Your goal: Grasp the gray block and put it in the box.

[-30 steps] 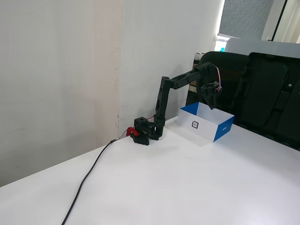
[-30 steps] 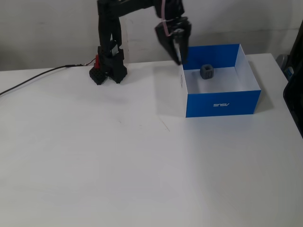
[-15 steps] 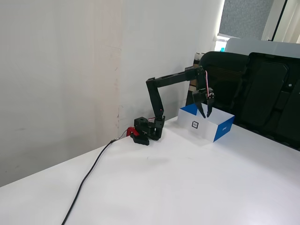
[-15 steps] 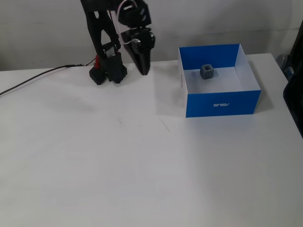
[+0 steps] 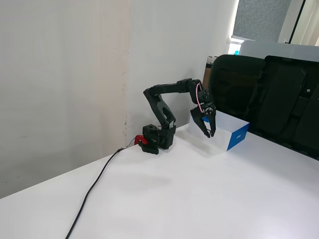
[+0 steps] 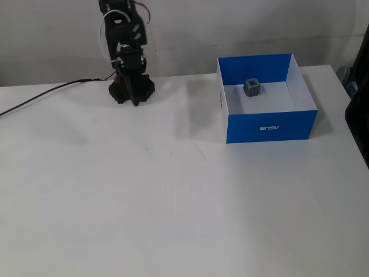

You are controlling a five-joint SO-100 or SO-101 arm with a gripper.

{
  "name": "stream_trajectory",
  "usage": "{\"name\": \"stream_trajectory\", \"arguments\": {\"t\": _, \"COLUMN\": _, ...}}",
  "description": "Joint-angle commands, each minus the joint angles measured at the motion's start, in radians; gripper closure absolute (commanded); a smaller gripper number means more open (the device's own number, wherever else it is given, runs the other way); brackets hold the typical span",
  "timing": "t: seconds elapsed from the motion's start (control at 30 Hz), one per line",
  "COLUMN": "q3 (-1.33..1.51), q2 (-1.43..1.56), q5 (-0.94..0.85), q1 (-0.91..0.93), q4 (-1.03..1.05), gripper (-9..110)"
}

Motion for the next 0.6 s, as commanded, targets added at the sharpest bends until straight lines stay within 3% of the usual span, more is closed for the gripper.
{"name": "stream_trajectory", "arguments": {"t": 0.0, "q3": 0.08, "q2": 0.086, "q5": -0.031, "q1": -0.052, "q4": -0.092, "gripper": 101}}
{"name": "stream_trajectory", "arguments": {"t": 0.57, "q3": 0.658, "q2": 0.236, "q5": -0.19, "q1": -0.179, "q4": -0.563, "gripper": 101}}
